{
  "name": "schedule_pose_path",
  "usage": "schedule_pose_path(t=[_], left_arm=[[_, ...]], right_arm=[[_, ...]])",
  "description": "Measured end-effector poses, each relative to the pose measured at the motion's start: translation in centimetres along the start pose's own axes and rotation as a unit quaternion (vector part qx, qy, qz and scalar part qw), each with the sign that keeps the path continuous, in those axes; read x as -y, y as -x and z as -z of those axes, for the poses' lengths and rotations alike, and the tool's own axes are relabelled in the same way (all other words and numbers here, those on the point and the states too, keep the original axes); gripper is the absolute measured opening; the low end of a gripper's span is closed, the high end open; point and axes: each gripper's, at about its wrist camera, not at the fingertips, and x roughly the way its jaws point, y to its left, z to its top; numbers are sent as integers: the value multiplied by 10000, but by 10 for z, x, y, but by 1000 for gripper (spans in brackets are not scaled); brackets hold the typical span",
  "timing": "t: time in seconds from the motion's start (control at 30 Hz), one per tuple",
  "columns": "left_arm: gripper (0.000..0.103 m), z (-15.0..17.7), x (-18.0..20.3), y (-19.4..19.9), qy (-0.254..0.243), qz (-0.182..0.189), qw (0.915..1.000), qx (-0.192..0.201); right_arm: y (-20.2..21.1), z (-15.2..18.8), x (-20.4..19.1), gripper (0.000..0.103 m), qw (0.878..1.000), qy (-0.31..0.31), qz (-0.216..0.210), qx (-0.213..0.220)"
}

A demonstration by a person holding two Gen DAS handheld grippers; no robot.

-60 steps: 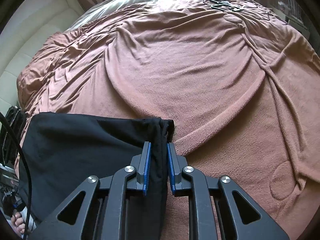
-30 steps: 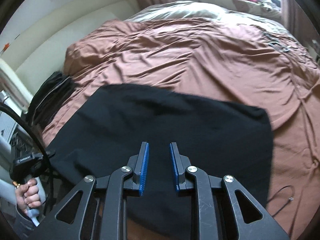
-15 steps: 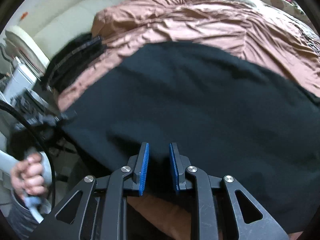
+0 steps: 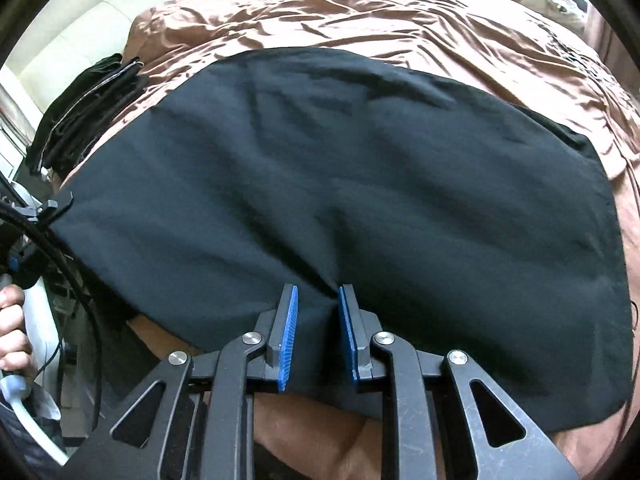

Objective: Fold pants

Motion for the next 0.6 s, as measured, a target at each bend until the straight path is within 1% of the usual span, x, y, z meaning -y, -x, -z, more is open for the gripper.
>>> schedule_pose_path(t=[0.07, 0.13, 0.17, 0.23, 0.3, 0.4, 0.47, 0.6], left_arm=[[7, 1, 0, 1, 4, 10, 10000, 5], [7, 1, -1, 1, 13, 19, 10000, 5], [7, 1, -1, 1, 20, 31, 10000, 4], [7, 2, -1, 2, 15, 31, 10000, 2], [7, 2, -2, 3, 44, 42, 10000, 2], [7, 3, -4, 4, 109, 59, 9999, 6], [7, 5, -6, 5, 187, -9, 9998, 21], [7, 6, -9, 7, 351, -17, 9994, 43]], right_arm=[[9, 1, -6, 18, 9998, -30, -142, 97], [10, -2, -14, 18, 9996, -36, -259, 124], [8, 3, -18, 18, 9995, -25, -281, 120], [0, 4, -25, 18, 9994, 24, -348, 10], [-6, 6, -19, 18, 9995, -44, -304, -44], [-14, -3, -12, 17, 9990, -245, -356, -74], [-19, -11, -7, 17, 9988, -326, -367, -84], [-31, -35, -2, 17, 9983, -527, -250, -23]])
